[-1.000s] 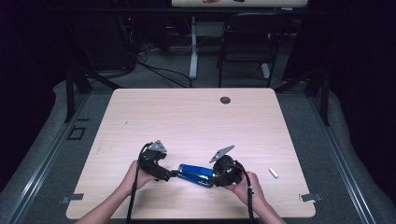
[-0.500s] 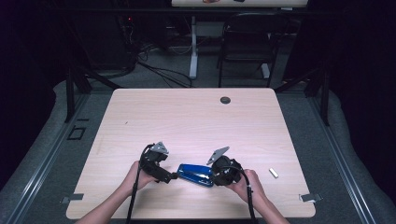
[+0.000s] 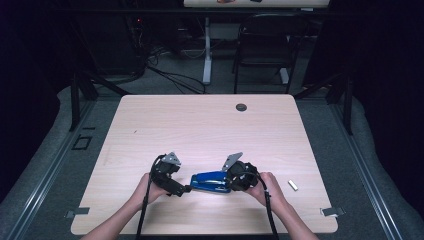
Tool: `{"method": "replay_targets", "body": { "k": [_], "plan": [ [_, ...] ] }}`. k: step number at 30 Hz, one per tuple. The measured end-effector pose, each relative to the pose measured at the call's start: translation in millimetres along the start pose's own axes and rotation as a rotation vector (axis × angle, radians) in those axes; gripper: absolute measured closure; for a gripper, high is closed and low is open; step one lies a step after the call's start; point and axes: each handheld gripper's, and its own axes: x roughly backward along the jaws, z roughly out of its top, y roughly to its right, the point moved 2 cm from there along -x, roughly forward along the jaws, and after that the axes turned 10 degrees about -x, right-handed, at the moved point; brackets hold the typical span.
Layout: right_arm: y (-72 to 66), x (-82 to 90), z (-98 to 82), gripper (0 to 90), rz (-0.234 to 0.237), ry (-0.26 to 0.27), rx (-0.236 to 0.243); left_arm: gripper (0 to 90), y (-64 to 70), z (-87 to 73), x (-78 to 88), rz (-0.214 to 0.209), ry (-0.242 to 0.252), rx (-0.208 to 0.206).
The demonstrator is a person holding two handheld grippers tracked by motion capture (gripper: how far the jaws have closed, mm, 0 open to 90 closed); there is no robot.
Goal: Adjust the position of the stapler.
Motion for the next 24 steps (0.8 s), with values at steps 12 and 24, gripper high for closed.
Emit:
{"method": "replay_targets", "body": {
  "k": [12,24],
  "plan": [
    [8.6,-4.8,2.0,66.3,-0.030,0.004,0.099,3.6,2.1,0.8,-2.2,-0.001,-0.004,-0.007],
    [7.9,-7.8,3.2,59.9,-0.004,-0.016,0.024,4.2,1.9,1.0,0.6,0.000,0.009,-0.018]
  ]
}}
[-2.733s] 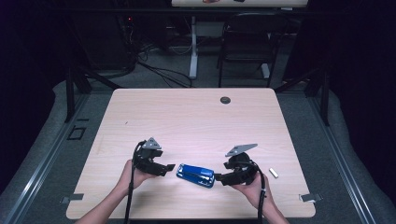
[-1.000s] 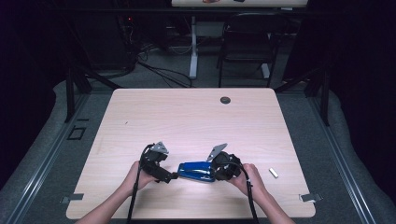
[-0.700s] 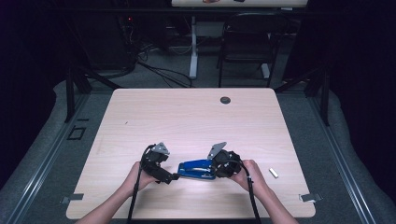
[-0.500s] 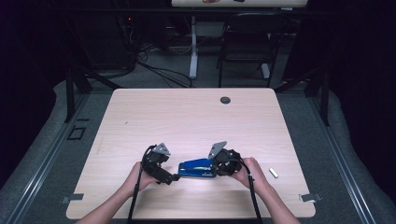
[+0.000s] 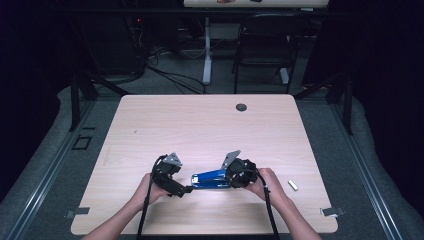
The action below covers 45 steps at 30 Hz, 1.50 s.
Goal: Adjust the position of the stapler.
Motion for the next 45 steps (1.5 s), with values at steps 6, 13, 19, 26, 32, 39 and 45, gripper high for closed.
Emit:
{"method": "replay_targets", "body": {
  "k": [6,13,19,26,32,39,45],
  "plan": [
    [3.3,11.4,-1.9,53.9,0.025,0.034,-0.076,4.6,0.4,0.7,2.7,0.008,0.011,-0.008],
    [11.9,17.9,-15.5,60.5,0.060,0.022,-0.198,4.5,1.9,2.9,3.8,0.019,0.019,-0.015],
    [16.8,19.3,-21.8,77.1,0.085,0.016,-0.264,4.7,3.2,4.6,2.2,0.017,0.014,-0.027],
    [19.1,13.4,-27.4,88.8,0.103,0.004,-0.341,6.5,4.0,11.8,0.1,0.019,0.034,-0.059],
    [19.7,9.0,-32.8,90.0,0.125,0.015,-0.403,8.9,6.8,20.9,-4.7,0.014,0.052,-0.089],
    [16.6,5.5,-33.1,90.0,0.121,0.023,-0.434,14.9,13.0,35.1,-12.6,0.009,0.070,-0.128],
    [16.4,5.5,-33.0,90.0,0.107,0.029,-0.450,16.3,19.1,45.7,-23.5,-0.005,0.061,-0.170]
  ]
}}
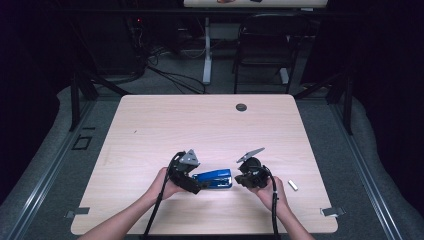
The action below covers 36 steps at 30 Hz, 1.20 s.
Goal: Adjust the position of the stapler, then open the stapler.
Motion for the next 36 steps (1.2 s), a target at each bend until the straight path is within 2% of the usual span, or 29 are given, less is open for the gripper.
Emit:
{"method": "replay_targets", "body": {
  "k": [2,3,6,7,10,11,12,13,15,19,21,23,29,31,33,35,36],
  "plan": [
    [0.8,2.3,-0.6,90.0,-0.005,0.003,-0.010,17.6,-0.2,5.3,-3.0,0.015,-0.007,-0.015],
    [1.1,3.3,-0.8,90.0,-0.003,0.000,-0.016,18.1,-0.7,7.0,-4.5,0.003,0.003,-0.012],
    [2.7,4.6,-1.0,90.0,-0.001,0.010,-0.027,19.8,-0.4,11.7,-6.5,0.015,-0.002,-0.019],
    [2.8,4.8,-0.8,90.0,0.010,0.009,-0.036,20.7,-0.2,15.9,-9.7,-0.004,0.004,-0.034],
    [1.7,4.5,-1.9,90.0,0.012,0.023,-0.048,24.0,0.5,19.5,-13.4,-0.007,0.002,-0.050],
    [2.0,5.0,-2.1,90.0,0.008,0.015,-0.042,26.1,0.3,21.1,-15.6,-0.008,-0.003,-0.055],
    [2.0,5.0,-2.1,90.0,0.008,0.015,-0.042,26.1,0.8,22.8,-17.7,0.012,-0.026,-0.060],
    [1.6,4.9,-3.0,90.0,0.007,0.010,-0.052,29.0,0.0,25.7,-22.9,-0.010,-0.019,-0.068],
    [2.2,5.3,-3.6,89.9,0.003,0.005,-0.047,32.5,0.1,29.1,-27.5,-0.023,-0.017,-0.070],
    [1.3,4.2,-4.7,89.5,0.000,0.021,-0.058,37.5,1.9,35.2,-34.9,-0.033,-0.015,-0.096],
    [2.0,4.2,-4.7,89.5,-0.002,0.010,-0.055,42.2,2.2,37.9,-37.3,-0.047,-0.006,-0.111],
    [2.2,4.4,-4.9,89.5,-0.001,0.008,-0.062,42.5,2.8,39.3,-38.9,-0.041,-0.005,-0.110],
    [6.0,8.8,-8.3,89.1,-0.005,0.020,-0.081,47.1,4.6,45.8,-52.4,-0.069,-0.021,-0.132],
    [6.8,9.6,-10.2,88.9,-0.006,0.019,-0.083,48.1,6.1,47.4,-56.0,-0.059,-0.034,-0.144],
    [7.2,9.7,-11.9,88.9,-0.004,0.025,-0.086,49.9,8.0,49.2,-58.6,-0.072,-0.037,-0.151],
    [7.5,10.3,-13.5,88.9,-0.007,0.026,-0.088,54.0,8.9,50.5,-59.5,-0.047,-0.042,-0.175],
    [7.8,10.8,-14.3,88.9,-0.003,0.027,-0.091,56.8,8.9,50.5,-59.5,-0.047,-0.042,-0.175]
  ]
}}
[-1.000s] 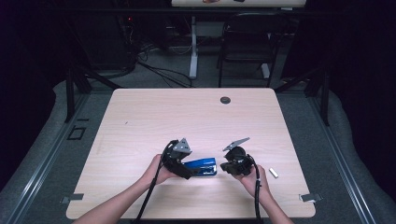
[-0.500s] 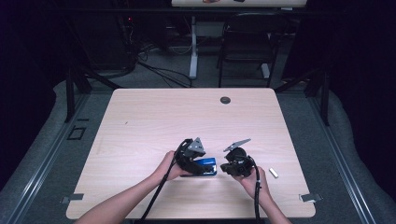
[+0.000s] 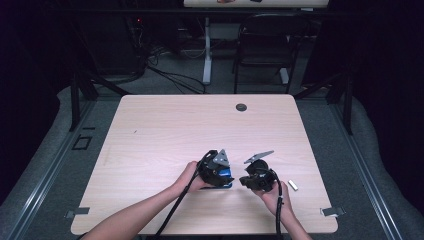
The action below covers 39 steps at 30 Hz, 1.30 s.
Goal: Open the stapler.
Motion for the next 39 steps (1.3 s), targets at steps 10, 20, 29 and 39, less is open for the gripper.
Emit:
{"method": "replay_targets", "body": {
  "k": [10,20,29,39],
  "plan": [
    [2.0,1.1,-2.1,88.8,0.000,0.010,-0.007,61.2,-4.3,-0.5,7.4,-0.021,0.034,-0.026],
    [-1.2,1.3,5.8,88.7,0.014,0.032,-0.005,61.8,-5.8,-2.5,23.0,-0.023,0.099,-0.010],
    [-5.7,3.7,17.4,89.5,0.089,0.113,-0.044,61.8,-3.5,-5.7,32.4,-0.011,0.151,0.003],
    [-17.2,-7.6,25.7,89.5,0.102,0.117,-0.031,62.0,-2.2,-8.7,41.8,0.004,0.185,0.000]
  ]
}}
